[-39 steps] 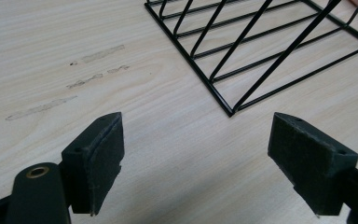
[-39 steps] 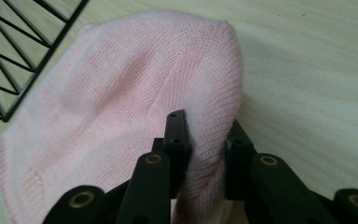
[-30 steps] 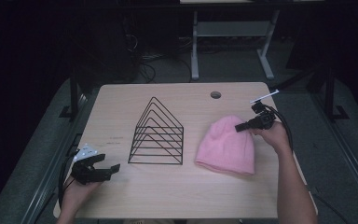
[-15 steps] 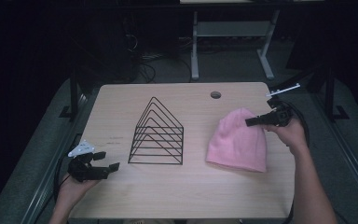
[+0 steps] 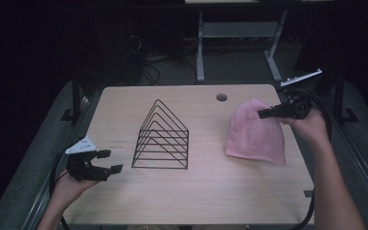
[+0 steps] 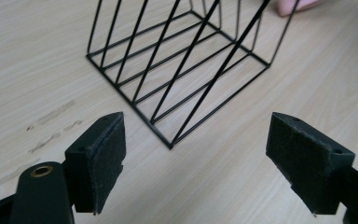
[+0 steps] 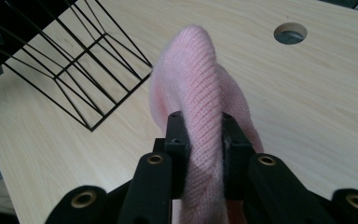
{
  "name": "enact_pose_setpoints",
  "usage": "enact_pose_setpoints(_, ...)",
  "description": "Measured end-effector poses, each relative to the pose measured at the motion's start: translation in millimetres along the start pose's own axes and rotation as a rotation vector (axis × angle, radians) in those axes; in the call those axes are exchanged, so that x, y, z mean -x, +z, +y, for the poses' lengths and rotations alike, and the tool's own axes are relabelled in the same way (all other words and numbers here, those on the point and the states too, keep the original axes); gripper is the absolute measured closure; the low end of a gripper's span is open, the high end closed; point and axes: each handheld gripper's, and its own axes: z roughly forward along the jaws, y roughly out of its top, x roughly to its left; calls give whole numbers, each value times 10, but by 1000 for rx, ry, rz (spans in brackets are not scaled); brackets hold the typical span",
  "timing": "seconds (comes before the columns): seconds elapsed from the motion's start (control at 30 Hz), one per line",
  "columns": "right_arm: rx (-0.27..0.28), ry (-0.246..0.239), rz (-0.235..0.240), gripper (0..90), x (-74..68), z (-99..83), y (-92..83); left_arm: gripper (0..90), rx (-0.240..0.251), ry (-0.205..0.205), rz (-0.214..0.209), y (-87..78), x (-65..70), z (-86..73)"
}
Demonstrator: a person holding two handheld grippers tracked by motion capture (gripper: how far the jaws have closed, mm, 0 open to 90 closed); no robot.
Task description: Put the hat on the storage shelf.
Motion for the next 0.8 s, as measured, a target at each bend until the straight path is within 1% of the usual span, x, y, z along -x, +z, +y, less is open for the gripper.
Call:
enact_pose_setpoints(0.03,-1,-5,-2,767,-7,14,-16,200,-6,11,-5,-10,0,21)
enact_pose_setpoints(0.1,3,-9,-4,767,-18,31,-38,201,-10,15,-13,-21,3,42)
enact_pose_setpoints(0.17,3,-16,-6,767,-43,81,-100,202,-17,26,-26,-52,7,99)
enact_pose_setpoints(0.2,12,-23,-7,767,-59,118,-146,202,-16,19,-40,-71,8,138)
enact_pose_setpoints(0.23,17,-24,-8,768,-68,140,-172,204,-16,19,-40,-71,8,138)
enact_pose_setpoints(0.3,30,-24,-7,768,-84,175,-212,205,-15,27,-60,-95,10,202)
enact_pose_setpoints(0.37,41,-32,-9,769,-113,213,-250,209,-20,37,-74,-109,23,251)
enact_pose_setpoints(0.4,41,-32,-9,769,-113,213,-250,210,-20,37,-74,-109,23,251)
enact_pose_setpoints(0.43,45,-46,-10,769,-159,256,-290,211,-21,48,-85,-128,37,307)
enact_pose_setpoints(0.5,47,-57,-14,769,-200,294,-324,212,-23,55,-94,-145,43,357)
enact_pose_setpoints(0.53,53,-67,-14,769,-224,322,-351,214,-22,57,-99,-150,43,376)
enact_pose_setpoints(0.6,55,-70,-13,769,-239,339,-366,216,-19,56,-107,-156,43,398)
enact_pose_setpoints(0.67,68,-86,-10,769,-299,414,-420,219,-13,56,-122,-182,45,468)
enact_pose_setpoints(0.73,73,-98,-6,769,-334,455,-440,220,-18,70,-118,-195,55,509)
enact_pose_setpoints(0.8,76,-104,-3,769,-360,475,-450,220,-18,71,-123,-200,65,529)
